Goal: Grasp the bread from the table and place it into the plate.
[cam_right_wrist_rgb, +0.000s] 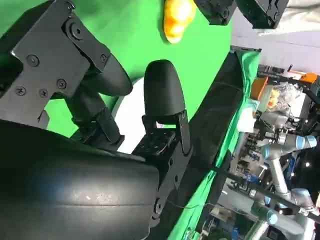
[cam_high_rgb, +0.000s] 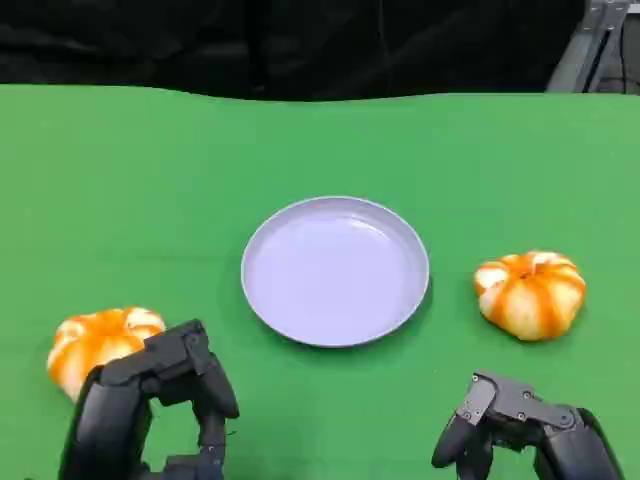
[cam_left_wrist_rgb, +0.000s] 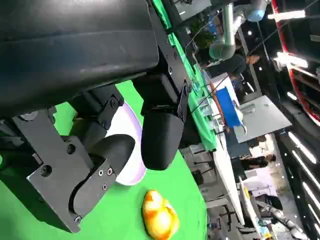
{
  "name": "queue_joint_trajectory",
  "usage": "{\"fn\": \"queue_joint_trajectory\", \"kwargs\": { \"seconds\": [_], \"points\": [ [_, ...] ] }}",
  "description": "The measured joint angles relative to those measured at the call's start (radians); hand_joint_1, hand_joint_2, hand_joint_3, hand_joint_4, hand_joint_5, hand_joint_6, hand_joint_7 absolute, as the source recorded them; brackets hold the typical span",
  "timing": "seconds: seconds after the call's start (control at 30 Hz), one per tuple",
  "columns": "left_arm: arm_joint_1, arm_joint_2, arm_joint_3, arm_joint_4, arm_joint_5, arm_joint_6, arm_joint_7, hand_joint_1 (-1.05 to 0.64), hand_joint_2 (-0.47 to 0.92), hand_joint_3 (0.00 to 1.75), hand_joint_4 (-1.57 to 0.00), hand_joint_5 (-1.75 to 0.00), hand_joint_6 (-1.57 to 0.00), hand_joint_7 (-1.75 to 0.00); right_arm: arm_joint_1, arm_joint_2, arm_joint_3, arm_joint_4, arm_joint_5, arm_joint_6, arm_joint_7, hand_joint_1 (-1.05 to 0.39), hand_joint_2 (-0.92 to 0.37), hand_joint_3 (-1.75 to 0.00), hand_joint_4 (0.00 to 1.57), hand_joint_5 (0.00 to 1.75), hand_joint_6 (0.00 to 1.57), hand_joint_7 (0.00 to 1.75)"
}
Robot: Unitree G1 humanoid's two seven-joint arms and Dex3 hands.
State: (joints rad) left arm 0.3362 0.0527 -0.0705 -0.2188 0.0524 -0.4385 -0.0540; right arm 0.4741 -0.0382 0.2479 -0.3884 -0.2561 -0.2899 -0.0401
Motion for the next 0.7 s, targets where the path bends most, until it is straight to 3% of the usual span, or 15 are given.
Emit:
{"fn": "queue_joint_trajectory", "kwargs": {
  "seconds": [0.37,0.6,0.63,0.7],
  "points": [
    [0.0,0.0,0.0,0.0,-0.005,0.0,-0.001,-0.03,0.15,1.75,-0.98,-1.75,-0.88,-1.65,0.002,0.0,0.001,0.0,-0.001,0.0,0.0,-0.01,-0.2,-1.63,0.88,1.75,0.82,1.47],
    [0.0,0.0,0.004,0.0,-0.005,0.006,-0.001,-0.02,0.14,1.75,-0.88,-1.67,-0.83,-1.53,0.002,0.0,0.001,0.0,-0.002,0.0,0.0,-0.01,-0.2,-1.62,0.89,1.75,0.82,1.46],
    [0.0,0.0,0.004,0.0,-0.005,0.007,-0.001,-0.06,0.24,1.41,-0.64,-1.4,-0.62,-1.19,0.002,0.0,0.001,0.0,-0.002,0.0,0.0,-0.02,-0.2,-1.62,0.89,1.75,0.82,1.47],
    [0.002,0.002,0.011,-0.028,0.04,0.061,0.004,-0.08,0.33,1.18,-0.52,-1.24,-0.56,-0.93,0.002,0.0,0.0,-0.001,0.0,0.001,0.0,-0.02,-0.2,-1.62,0.89,1.75,0.82,1.47]
  ]
}}
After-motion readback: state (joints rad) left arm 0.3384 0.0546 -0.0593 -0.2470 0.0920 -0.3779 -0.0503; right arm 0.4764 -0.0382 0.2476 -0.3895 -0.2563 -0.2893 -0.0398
